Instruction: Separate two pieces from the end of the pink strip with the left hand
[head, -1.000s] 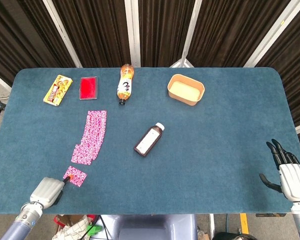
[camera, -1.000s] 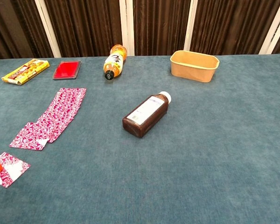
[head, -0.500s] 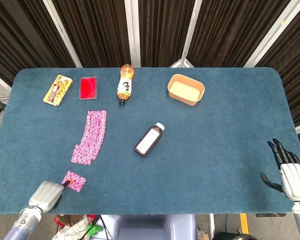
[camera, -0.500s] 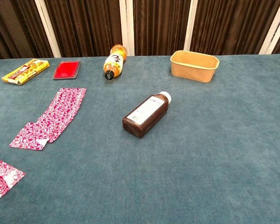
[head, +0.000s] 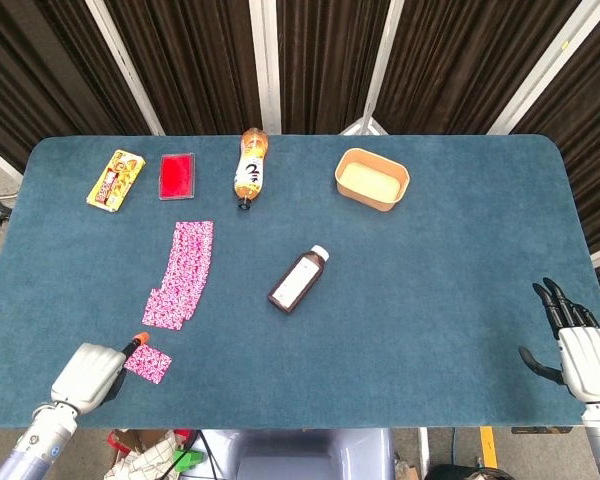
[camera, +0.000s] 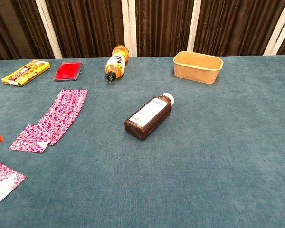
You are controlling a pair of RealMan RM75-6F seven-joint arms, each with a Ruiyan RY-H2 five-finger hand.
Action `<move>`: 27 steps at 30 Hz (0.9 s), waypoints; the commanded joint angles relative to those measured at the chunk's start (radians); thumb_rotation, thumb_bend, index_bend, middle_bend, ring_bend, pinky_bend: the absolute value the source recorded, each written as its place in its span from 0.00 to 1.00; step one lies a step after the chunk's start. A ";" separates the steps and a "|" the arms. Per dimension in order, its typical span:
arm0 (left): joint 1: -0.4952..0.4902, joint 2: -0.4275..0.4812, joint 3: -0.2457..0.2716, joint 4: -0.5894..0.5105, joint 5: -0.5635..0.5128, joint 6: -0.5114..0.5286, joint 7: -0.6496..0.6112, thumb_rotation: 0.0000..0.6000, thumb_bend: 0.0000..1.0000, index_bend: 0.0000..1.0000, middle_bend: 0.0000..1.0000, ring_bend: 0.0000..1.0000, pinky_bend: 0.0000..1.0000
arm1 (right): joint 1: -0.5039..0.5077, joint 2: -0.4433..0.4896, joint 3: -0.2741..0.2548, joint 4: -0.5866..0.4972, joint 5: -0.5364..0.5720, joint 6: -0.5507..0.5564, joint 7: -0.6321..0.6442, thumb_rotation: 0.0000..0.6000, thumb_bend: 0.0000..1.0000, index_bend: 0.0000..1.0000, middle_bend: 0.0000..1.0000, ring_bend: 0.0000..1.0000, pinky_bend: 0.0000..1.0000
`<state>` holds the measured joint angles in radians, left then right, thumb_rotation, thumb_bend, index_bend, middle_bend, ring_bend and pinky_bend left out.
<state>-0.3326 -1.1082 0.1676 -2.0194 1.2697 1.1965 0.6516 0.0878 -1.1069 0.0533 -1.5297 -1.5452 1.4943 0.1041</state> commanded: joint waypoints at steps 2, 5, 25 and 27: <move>-0.049 -0.032 -0.055 0.060 -0.098 -0.062 0.024 1.00 0.87 0.15 0.88 0.76 0.68 | -0.001 0.000 0.000 0.001 0.001 0.000 0.002 1.00 0.30 0.00 0.05 0.20 0.24; -0.081 -0.060 -0.084 0.102 -0.162 -0.096 0.051 1.00 0.87 0.15 0.88 0.76 0.68 | -0.001 -0.001 -0.001 0.001 0.000 -0.001 -0.001 1.00 0.30 0.00 0.05 0.20 0.24; -0.211 -0.166 -0.108 0.236 -0.359 -0.233 0.101 1.00 0.87 0.15 0.88 0.76 0.68 | 0.006 -0.001 0.002 0.001 0.004 -0.011 0.000 1.00 0.30 0.00 0.05 0.20 0.24; -0.215 -0.170 -0.102 0.236 -0.363 -0.233 0.102 1.00 0.87 0.15 0.88 0.76 0.68 | 0.005 -0.001 0.002 0.001 0.004 -0.009 0.002 1.00 0.30 0.00 0.05 0.20 0.24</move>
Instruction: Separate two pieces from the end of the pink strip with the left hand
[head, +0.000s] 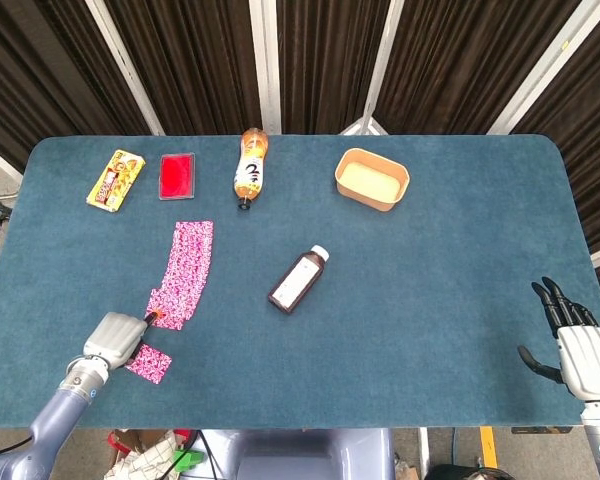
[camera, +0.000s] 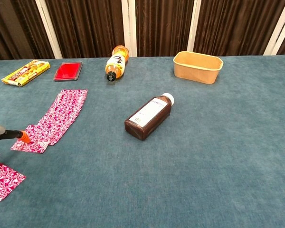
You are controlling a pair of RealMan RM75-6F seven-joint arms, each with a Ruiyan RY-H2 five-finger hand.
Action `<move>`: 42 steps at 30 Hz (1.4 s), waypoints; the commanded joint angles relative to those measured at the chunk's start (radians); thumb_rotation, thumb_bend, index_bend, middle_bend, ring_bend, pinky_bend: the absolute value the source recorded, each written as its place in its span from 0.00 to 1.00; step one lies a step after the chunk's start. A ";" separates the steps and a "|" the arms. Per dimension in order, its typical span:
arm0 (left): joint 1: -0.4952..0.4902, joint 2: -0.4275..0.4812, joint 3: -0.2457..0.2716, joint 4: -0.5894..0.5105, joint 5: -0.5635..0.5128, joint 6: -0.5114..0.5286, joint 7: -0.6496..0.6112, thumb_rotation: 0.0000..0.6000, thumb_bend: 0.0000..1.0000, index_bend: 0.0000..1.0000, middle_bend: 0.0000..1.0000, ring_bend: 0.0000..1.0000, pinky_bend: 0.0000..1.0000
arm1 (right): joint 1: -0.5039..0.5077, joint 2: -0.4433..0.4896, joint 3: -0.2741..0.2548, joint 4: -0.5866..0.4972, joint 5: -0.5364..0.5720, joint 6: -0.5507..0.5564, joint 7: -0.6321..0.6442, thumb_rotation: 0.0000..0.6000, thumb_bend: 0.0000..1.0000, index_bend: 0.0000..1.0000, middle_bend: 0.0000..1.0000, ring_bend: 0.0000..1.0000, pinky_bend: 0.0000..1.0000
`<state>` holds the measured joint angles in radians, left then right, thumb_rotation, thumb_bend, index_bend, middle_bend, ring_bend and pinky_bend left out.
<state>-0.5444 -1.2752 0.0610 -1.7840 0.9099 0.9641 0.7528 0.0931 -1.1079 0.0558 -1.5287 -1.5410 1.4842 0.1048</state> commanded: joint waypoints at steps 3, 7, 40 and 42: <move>-0.004 -0.002 0.017 -0.003 -0.007 0.004 -0.001 1.00 0.87 0.15 0.88 0.76 0.68 | -0.002 0.001 0.000 0.000 -0.001 0.004 0.003 1.00 0.30 0.00 0.05 0.20 0.24; -0.002 0.004 0.030 -0.005 -0.007 0.015 -0.005 1.00 0.87 0.15 0.88 0.76 0.68 | -0.002 0.001 0.000 0.001 -0.002 0.005 0.005 1.00 0.30 0.00 0.05 0.20 0.24; 0.040 0.081 0.104 0.057 -0.052 0.038 -0.085 1.00 0.87 0.15 0.88 0.76 0.68 | -0.001 0.000 -0.005 -0.005 -0.013 0.005 0.004 1.00 0.30 0.00 0.05 0.20 0.24; 0.045 0.085 0.107 0.065 -0.052 0.037 -0.095 1.00 0.87 0.15 0.88 0.76 0.68 | 0.000 0.000 -0.005 -0.005 -0.013 0.004 0.004 1.00 0.30 0.00 0.05 0.20 0.24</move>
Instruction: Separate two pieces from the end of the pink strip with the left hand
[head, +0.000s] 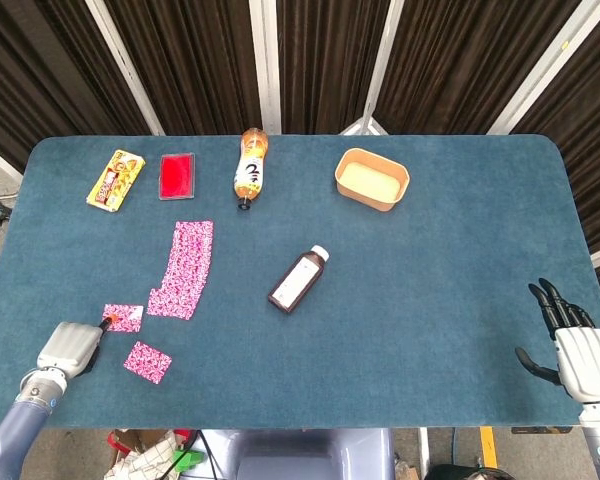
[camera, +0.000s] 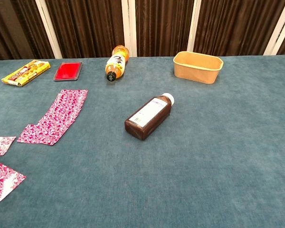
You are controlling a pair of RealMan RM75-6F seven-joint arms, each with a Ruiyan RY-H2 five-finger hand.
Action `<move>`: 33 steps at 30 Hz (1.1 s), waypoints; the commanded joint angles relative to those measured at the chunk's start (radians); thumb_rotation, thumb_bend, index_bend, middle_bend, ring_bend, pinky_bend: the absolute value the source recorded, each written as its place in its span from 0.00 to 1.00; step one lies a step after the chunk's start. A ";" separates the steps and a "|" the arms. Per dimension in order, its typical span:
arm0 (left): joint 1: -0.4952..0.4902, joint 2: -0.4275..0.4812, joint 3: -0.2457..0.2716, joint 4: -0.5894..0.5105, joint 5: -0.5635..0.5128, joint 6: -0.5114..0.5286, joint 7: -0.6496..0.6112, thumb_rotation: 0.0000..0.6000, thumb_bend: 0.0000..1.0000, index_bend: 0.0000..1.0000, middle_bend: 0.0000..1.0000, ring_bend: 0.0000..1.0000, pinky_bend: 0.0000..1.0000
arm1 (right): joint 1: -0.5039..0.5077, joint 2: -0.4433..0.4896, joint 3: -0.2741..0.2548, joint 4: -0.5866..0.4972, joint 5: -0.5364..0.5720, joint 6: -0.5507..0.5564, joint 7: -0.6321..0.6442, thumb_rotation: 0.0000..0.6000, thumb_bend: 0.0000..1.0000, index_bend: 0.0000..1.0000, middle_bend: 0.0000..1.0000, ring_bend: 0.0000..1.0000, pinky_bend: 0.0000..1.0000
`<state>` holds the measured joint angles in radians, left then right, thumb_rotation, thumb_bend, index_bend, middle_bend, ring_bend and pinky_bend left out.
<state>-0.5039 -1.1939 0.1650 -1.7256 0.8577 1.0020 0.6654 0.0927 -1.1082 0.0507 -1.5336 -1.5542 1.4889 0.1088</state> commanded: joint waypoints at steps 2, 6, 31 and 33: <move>0.008 0.006 0.006 0.015 0.000 -0.005 -0.014 1.00 0.87 0.15 0.88 0.76 0.68 | 0.000 0.000 -0.001 -0.001 0.000 -0.001 0.000 1.00 0.30 0.00 0.05 0.20 0.24; 0.014 0.011 0.007 0.029 -0.001 -0.011 -0.030 1.00 0.87 0.15 0.88 0.76 0.68 | 0.000 -0.001 -0.001 -0.001 0.000 -0.002 -0.001 1.00 0.30 0.00 0.05 0.20 0.24; 0.179 0.235 0.001 -0.250 0.311 0.271 -0.244 1.00 0.48 0.14 0.55 0.46 0.52 | -0.003 0.002 -0.004 -0.003 -0.007 0.008 0.010 1.00 0.30 0.00 0.05 0.20 0.24; 0.214 0.230 0.012 -0.251 0.338 0.311 -0.272 1.00 0.38 0.14 0.33 0.26 0.35 | -0.002 0.002 -0.001 -0.004 -0.005 0.009 0.012 1.00 0.30 0.00 0.05 0.20 0.24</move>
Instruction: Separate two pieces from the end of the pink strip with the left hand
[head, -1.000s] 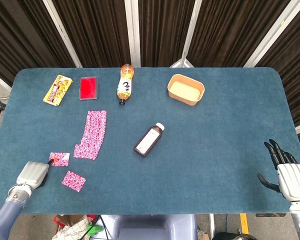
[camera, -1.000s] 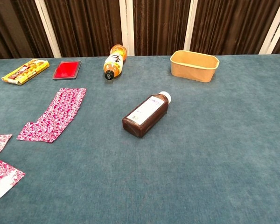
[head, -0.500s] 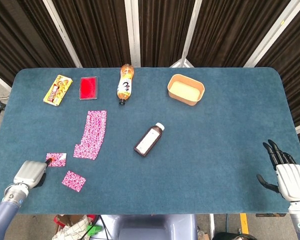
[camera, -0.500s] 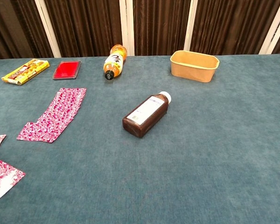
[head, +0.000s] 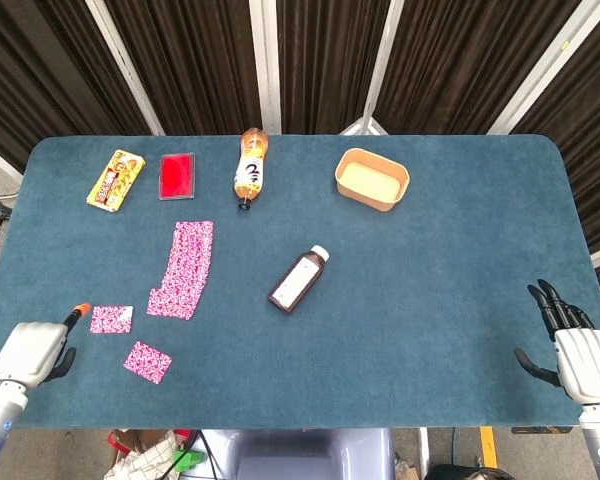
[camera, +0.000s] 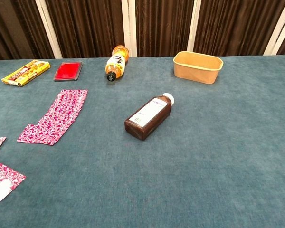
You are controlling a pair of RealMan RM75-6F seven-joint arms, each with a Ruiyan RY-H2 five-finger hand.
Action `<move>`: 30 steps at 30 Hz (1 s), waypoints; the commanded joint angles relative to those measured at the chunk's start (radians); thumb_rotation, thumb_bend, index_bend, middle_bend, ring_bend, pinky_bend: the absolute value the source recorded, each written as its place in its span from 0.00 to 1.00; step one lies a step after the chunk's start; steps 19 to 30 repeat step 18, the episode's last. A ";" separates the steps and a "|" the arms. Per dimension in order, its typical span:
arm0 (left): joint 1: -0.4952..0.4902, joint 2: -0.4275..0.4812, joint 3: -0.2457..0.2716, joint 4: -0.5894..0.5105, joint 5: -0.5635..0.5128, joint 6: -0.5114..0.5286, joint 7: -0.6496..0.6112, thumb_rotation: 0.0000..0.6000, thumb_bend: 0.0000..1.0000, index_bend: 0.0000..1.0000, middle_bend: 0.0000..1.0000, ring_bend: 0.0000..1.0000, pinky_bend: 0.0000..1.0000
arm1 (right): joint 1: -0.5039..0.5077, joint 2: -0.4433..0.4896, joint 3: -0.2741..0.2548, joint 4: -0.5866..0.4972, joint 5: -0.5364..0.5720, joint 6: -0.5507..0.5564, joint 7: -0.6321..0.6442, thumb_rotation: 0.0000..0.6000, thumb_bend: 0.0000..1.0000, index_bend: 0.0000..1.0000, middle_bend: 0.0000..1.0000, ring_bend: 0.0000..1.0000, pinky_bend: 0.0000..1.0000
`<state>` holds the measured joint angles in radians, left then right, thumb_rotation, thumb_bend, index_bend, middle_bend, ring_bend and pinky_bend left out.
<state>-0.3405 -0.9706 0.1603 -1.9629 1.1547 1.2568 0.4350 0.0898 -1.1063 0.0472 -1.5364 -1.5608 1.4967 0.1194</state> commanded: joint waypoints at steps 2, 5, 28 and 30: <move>0.092 -0.011 0.027 0.016 0.101 0.103 -0.100 1.00 0.31 0.13 0.19 0.11 0.23 | -0.001 0.000 0.003 -0.004 0.006 0.001 0.002 1.00 0.30 0.00 0.05 0.20 0.22; 0.150 -0.044 0.025 0.089 0.185 0.188 -0.190 1.00 0.25 0.13 0.06 0.01 0.15 | -0.004 0.008 -0.001 -0.009 0.014 -0.008 -0.004 1.00 0.30 0.00 0.05 0.20 0.20; 0.254 -0.087 -0.020 0.244 0.362 0.389 -0.273 1.00 0.18 0.12 0.00 0.00 0.07 | -0.005 0.010 0.002 -0.021 0.017 -0.006 -0.036 1.00 0.30 0.00 0.05 0.20 0.20; 0.254 -0.087 -0.020 0.244 0.362 0.389 -0.273 1.00 0.18 0.12 0.00 0.00 0.07 | -0.005 0.010 0.002 -0.021 0.017 -0.006 -0.036 1.00 0.30 0.00 0.05 0.20 0.20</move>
